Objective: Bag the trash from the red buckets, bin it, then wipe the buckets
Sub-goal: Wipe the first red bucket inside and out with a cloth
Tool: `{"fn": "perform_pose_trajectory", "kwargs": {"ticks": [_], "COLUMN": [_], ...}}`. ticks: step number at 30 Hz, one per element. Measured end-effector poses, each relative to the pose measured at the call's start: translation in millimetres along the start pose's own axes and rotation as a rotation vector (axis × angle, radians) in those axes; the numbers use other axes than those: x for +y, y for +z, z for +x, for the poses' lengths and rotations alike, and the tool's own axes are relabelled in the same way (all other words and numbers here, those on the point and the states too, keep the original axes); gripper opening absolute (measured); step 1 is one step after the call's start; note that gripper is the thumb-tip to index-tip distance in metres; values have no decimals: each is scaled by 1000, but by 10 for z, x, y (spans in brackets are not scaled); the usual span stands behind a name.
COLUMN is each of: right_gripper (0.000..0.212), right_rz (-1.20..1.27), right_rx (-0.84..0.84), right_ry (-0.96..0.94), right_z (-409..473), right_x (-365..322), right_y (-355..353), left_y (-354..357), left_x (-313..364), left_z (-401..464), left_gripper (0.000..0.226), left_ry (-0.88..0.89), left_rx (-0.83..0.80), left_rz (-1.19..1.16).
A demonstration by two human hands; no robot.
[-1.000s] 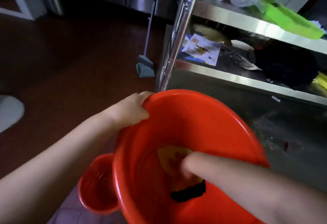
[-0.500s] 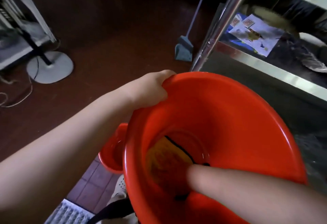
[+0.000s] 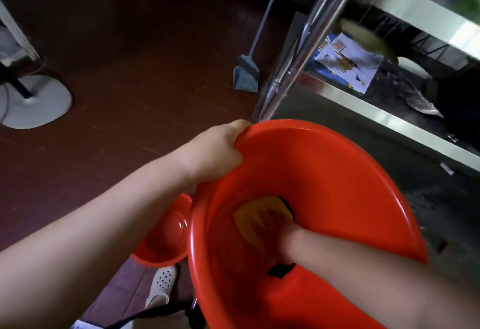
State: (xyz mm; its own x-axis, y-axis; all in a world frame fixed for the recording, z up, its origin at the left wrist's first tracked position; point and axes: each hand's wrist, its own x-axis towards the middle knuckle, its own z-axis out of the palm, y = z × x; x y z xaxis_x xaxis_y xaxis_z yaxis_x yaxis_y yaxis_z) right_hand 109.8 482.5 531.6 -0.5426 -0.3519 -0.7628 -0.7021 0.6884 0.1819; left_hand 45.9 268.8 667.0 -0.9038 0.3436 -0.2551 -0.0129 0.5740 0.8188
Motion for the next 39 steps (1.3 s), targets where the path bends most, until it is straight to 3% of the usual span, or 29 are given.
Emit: {"fn": "perform_pose_trajectory", "kwargs": {"ticks": [1,4,6,11,16,18,20,25,27,29,32,34,36,39], "right_gripper": [50,61,59,29,43,36,31,54,57,59,60,57,51,46], "right_rz": [-8,-142,-163,-400,-333,-303,-215,170,267,329,393,326,261,133], "right_rx": [55,-72,-44,174,296,260,234,23,20,27,61,107,152,156], "right_ry": [-42,-107,-147,-358,-332,-365,-251,52,102,136,142,91,46,-163], "right_z": [62,207,252,155,208,310,402,552,550,560,577,554,488,411], "right_x": [-46,-189,-251,-590,-428,-336,-289,31,94,8,-233,-333,-419,-627], "right_y": [-52,-24,46,83,203,86,-64,56,55,9,-42,-77,-120,-102], "left_y": [15,28,35,56,84,95,102,109,94,15,-185,-289,-316,-212], "left_x": [14,-10,-28,-45,-67,-76,-80,-113,-142,-167,-148,-60,42,179], "left_z": [3,30,35,69,63,59,49,-87,-167,-252,-270,-137,124,507], "left_gripper": [63,62,61,61,59,59,60,57,56,54,56,65,61,49], "left_ry": [5,22,29,32,34,23,9,-22,-20,-39,6,67,154,226], "left_rx": [13,47,53,53,69,71,66,90,71,-7,-85,-80,-109,-232], "left_rz": [-11,-8,10,13,-53,-94,-152,-222,-202,-76,591,796,717,345]}}
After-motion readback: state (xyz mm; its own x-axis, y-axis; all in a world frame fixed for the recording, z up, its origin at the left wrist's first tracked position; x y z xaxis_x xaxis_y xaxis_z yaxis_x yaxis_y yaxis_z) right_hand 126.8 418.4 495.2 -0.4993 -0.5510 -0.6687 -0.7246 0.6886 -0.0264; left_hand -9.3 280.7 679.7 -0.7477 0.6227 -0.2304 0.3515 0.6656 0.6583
